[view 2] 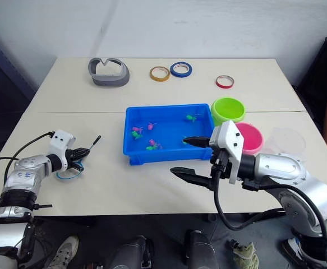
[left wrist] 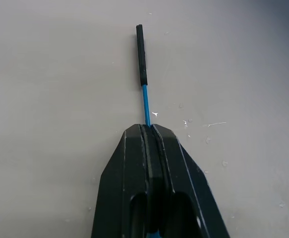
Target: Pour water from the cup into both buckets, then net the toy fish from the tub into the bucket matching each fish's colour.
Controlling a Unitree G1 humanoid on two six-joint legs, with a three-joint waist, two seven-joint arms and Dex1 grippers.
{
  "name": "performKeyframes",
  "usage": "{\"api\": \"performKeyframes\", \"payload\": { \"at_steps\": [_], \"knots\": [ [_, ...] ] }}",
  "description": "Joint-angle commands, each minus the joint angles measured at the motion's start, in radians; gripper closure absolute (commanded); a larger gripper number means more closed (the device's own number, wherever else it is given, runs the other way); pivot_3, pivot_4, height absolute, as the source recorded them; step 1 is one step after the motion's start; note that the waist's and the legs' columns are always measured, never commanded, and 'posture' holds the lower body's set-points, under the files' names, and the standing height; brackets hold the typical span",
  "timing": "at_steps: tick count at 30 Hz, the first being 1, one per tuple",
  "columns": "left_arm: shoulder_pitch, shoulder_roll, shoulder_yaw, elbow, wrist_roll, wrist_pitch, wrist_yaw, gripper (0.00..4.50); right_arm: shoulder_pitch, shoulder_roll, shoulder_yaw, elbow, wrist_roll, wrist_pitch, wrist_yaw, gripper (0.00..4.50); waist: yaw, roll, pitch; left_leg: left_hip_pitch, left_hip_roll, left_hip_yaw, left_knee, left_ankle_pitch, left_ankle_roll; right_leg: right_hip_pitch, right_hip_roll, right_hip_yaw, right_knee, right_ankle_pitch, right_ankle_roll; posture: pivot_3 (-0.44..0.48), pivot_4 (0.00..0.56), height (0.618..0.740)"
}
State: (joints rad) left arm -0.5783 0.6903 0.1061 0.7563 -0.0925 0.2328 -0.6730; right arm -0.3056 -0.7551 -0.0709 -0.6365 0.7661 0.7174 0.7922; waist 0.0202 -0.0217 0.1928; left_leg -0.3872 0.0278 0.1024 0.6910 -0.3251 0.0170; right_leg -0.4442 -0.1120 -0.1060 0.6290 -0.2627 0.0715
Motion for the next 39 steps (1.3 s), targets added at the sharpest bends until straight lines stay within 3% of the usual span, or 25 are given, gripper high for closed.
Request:
{"api": "performKeyframes", "payload": {
  "at_steps": [1,5,10,16,27,32,39],
  "knots": [
    [-0.019,0.083,0.036,-0.040,-0.005,0.005,-0.024,4.47,-0.011,0.005,-0.009,-0.014,-0.005,-0.029,0.000,0.00,-0.004,-0.001,0.000,0.000,0.000,0.000,0.000,0.000,0.000,0.000,0.000,0.000,0.000,0.000,0.000,0.000,0.150,0.713],
    [-0.071,0.166,0.040,-0.081,-0.010,-0.007,-0.079,4.47,-0.005,0.000,-0.017,-0.005,-0.012,-0.039,0.004,0.00,-0.009,-0.002,0.000,-0.001,0.001,-0.001,0.000,0.000,0.000,0.000,0.000,-0.001,0.000,0.000,0.000,0.000,0.150,0.713],
    [-0.182,0.211,0.009,-0.216,-0.065,0.031,-0.250,4.47,-0.009,0.000,-0.024,0.016,-0.022,-0.051,0.009,0.00,0.006,-0.003,0.000,-0.001,-0.001,-0.001,0.000,0.000,0.000,0.000,0.000,-0.001,-0.001,0.000,0.000,0.000,0.150,0.713],
    [-0.251,0.132,-0.088,-0.499,-0.173,0.165,-0.445,4.47,-0.034,0.001,-0.016,0.051,-0.044,-0.067,0.009,0.00,0.003,-0.003,0.000,-0.003,-0.002,0.000,0.002,-0.001,0.002,0.000,0.001,0.000,0.001,0.001,0.002,0.000,0.150,0.713],
    [-0.246,-0.006,-0.277,-0.797,-0.289,0.284,-0.645,4.47,-0.055,0.003,-0.005,0.058,-0.063,-0.017,-0.055,0.00,-0.007,-0.003,0.000,-0.004,0.001,0.001,0.005,-0.001,0.001,0.000,0.009,0.002,0.000,0.001,0.002,0.000,0.150,0.713],
    [-0.240,-0.036,-0.312,-0.831,-0.298,0.282,-0.672,4.47,-0.054,-0.002,0.003,0.040,-0.052,0.017,-0.062,0.00,-0.008,-0.003,0.000,-0.003,0.001,0.001,0.006,-0.001,0.001,0.000,0.009,0.003,-0.001,0.001,0.002,0.000,0.150,0.713],
    [-0.276,-0.092,-0.348,-0.722,-0.242,0.162,-0.703,4.47,-0.058,-0.007,0.013,0.006,-0.016,0.077,-0.059,0.00,-0.001,-0.003,0.000,-0.003,0.001,0.001,0.007,-0.001,0.002,0.000,0.009,0.003,-0.001,0.001,0.002,0.000,0.150,0.713]
  ]
}}
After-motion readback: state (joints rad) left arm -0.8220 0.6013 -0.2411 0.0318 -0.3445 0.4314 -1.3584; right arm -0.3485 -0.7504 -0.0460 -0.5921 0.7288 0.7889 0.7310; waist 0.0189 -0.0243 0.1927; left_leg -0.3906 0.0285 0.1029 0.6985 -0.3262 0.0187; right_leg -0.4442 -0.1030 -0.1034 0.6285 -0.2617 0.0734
